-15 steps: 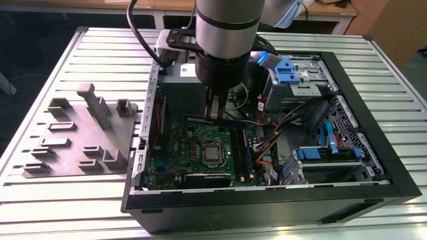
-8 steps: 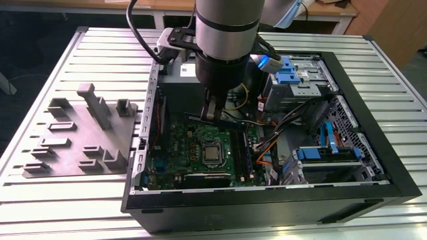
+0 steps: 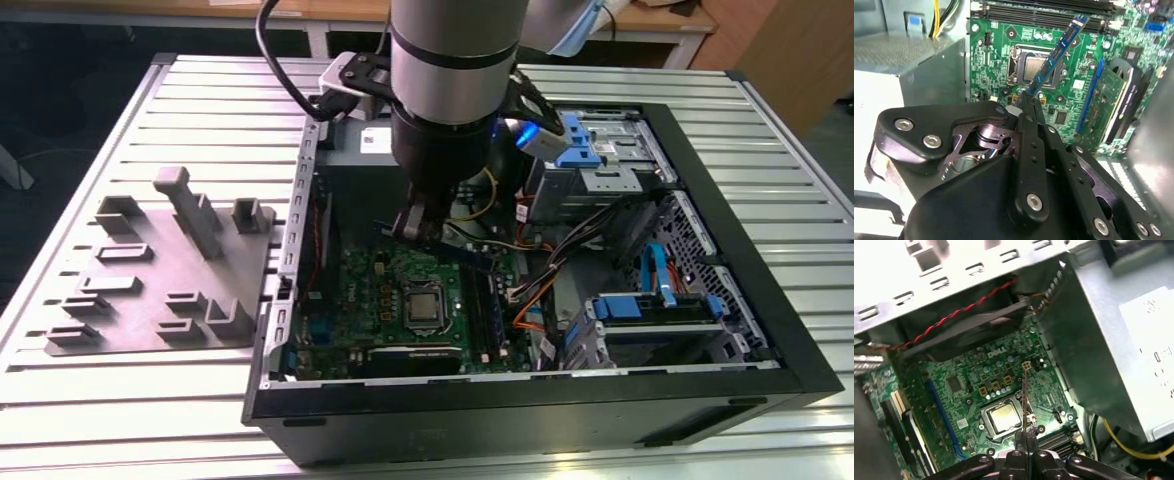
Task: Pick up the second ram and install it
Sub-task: 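Insert the second ram into the second slot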
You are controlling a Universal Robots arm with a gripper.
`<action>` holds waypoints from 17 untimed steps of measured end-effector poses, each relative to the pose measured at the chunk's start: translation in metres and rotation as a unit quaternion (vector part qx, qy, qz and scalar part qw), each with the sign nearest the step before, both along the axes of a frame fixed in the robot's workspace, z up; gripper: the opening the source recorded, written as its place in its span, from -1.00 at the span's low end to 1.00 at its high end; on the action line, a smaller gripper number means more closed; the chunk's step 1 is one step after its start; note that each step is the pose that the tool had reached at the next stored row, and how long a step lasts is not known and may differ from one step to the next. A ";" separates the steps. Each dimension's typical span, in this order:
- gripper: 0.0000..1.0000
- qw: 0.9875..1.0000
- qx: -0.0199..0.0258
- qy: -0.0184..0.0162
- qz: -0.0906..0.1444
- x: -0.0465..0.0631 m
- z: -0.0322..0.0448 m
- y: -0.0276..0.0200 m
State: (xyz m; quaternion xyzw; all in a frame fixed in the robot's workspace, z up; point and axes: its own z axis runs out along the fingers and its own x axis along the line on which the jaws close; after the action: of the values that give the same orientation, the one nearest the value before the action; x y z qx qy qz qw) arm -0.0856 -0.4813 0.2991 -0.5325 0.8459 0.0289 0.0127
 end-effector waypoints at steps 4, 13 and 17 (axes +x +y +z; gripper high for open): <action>-0.77 0.999 0.000 0.000 -0.037 0.000 -0.0014 0.0000; -0.77 0.993 0.000 0.000 -0.118 0.000 -0.0044 0.0000; -0.77 0.988 0.000 0.000 -0.154 0.000 -0.0059 0.0000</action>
State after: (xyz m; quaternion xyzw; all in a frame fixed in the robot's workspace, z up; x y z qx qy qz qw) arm -0.0856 -0.4813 0.2932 -0.3955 0.9179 0.0266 0.0171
